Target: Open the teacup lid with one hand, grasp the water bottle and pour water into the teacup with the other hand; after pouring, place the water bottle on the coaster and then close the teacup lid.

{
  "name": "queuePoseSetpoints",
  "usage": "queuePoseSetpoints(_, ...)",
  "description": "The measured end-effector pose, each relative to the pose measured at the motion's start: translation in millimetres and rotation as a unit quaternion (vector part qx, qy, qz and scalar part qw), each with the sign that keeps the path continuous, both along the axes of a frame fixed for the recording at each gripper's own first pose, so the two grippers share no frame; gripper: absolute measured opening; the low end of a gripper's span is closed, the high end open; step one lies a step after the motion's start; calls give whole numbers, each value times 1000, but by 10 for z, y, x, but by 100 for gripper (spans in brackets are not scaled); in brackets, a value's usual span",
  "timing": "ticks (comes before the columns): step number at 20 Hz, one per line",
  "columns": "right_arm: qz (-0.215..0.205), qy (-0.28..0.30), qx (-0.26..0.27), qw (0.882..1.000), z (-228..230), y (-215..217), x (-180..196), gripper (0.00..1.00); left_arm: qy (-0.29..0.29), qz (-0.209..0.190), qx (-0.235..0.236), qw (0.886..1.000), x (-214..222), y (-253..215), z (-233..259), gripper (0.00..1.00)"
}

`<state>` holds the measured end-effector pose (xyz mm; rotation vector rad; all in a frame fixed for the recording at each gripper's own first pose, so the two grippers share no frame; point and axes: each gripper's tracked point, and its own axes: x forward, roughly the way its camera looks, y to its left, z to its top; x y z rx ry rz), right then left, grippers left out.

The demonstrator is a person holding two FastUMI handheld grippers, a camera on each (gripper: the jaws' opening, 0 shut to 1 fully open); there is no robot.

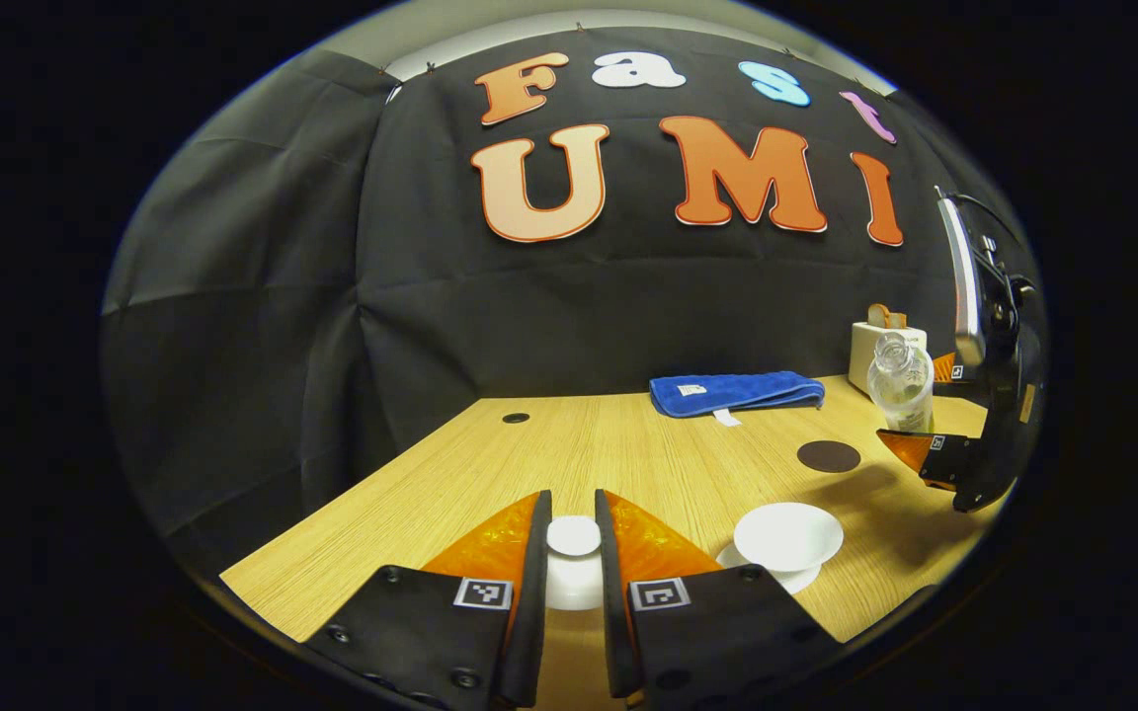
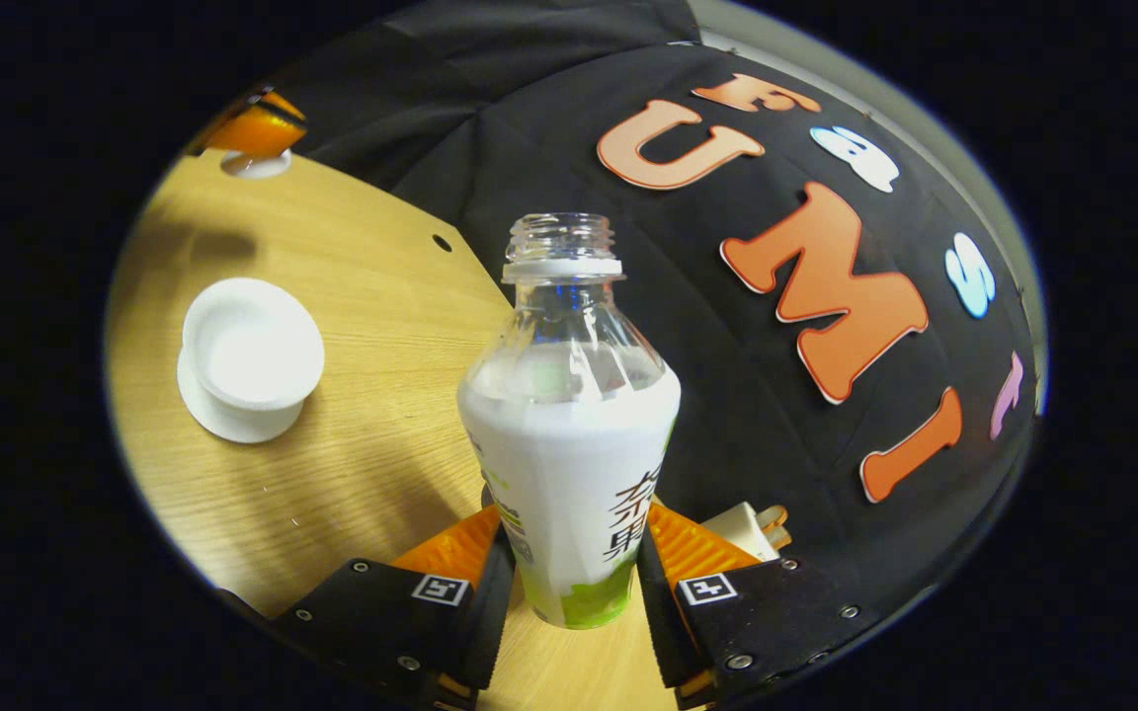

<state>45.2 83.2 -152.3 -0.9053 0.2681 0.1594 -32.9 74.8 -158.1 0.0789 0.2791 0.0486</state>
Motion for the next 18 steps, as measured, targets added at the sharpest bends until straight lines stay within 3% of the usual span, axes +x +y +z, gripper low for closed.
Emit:
queuePoseSetpoints(7,37,-26,-124,991,15,95,-56,63,-4,10,4,1000,-87,133,-7,29)
queuePoseSetpoints(12,54,-50,-212,975,17,184,-93,62,-1,16,0,1000,-117,226,-70,31)
queuePoseSetpoints(18,71,-54,-276,957,-28,215,-92,63,3,23,0,1000,-167,326,-106,29)
